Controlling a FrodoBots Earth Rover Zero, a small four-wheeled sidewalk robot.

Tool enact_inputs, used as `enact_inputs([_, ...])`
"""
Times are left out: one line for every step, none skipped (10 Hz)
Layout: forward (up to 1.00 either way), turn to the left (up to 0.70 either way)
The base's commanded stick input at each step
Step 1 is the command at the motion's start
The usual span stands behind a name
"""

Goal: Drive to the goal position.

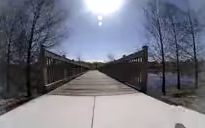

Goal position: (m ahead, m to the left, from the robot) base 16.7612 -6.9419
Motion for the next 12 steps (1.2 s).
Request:
enact_inputs([1.0,0.0])
enact_inputs([1.0,0.25])
enact_inputs([1.0,0.4])
enact_inputs([1.0,0.18])
enact_inputs([1.0,0.0])
enact_inputs([1.0,0.0])
enact_inputs([1.0,0.0])
enact_inputs([1.0,0.0])
enact_inputs([1.0,0.0])
enact_inputs([1.0,0.0])
enact_inputs([1.0,0.0])
enact_inputs([1.0,0.0])
